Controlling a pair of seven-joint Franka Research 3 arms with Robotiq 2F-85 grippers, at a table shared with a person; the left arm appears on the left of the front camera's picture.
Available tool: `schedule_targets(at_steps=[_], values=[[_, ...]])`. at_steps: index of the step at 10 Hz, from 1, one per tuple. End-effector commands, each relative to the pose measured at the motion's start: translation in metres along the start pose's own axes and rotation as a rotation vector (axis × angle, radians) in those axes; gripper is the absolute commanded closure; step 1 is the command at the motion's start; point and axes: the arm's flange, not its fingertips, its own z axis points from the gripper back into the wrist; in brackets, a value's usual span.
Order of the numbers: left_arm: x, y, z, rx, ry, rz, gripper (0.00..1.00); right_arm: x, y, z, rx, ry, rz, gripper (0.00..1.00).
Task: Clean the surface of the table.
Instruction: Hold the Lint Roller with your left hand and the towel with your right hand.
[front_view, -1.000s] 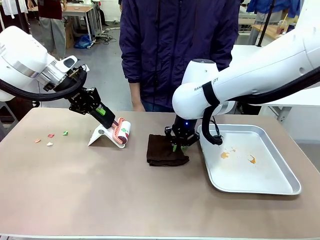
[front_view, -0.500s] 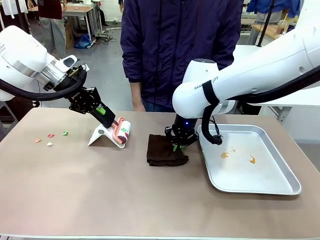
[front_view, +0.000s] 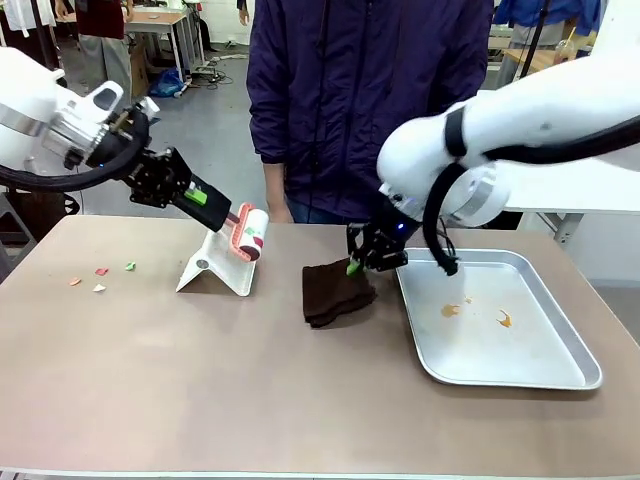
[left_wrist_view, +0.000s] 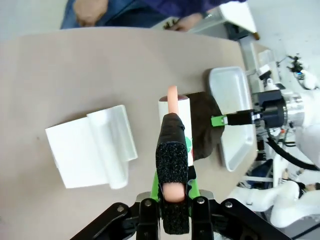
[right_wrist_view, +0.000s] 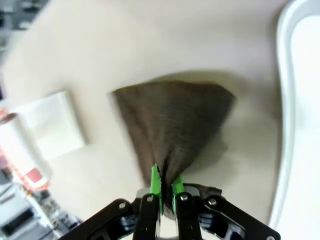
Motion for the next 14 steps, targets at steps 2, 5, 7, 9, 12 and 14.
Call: schedule_targets(at_steps=[2, 5, 7, 9, 12, 14], values=[[-0.04, -0.005, 0.037, -0.184, -0.021, -0.068, 1.0, -0.036, -0.055, 0.047, 0.438, 0.074, 0.128, 1.0], [-0.07, 0.009, 0.079, -0.376, 0.033, -0.036, 1.0, -0.07, -0.077, 0.077, 0.629, 0.164, 0.276, 1.0], [-0.095, 0.03, 0.105, -0.42, 0.043, 0.097, 1.0, -0.102, -0.1, 0.105, 0.705, 0.18, 0.418, 1.0], [-0.127, 0.056, 0.135, -0.423, 0.036, 0.129, 1.0, -0.119, -0.145, 0.132, 0.779, 0.141, 0.423, 1.0], [-0.171, 0.144, 0.202, -0.481, -0.047, 0.138, 1.0, -0.126, -0.246, 0.184, 0.895, -0.024, 0.353, 1.0], [-0.186, 0.194, 0.223, -0.496, -0.094, 0.164, 1.0, -0.127, -0.297, 0.208, 0.956, -0.13, 0.3, 1.0]])
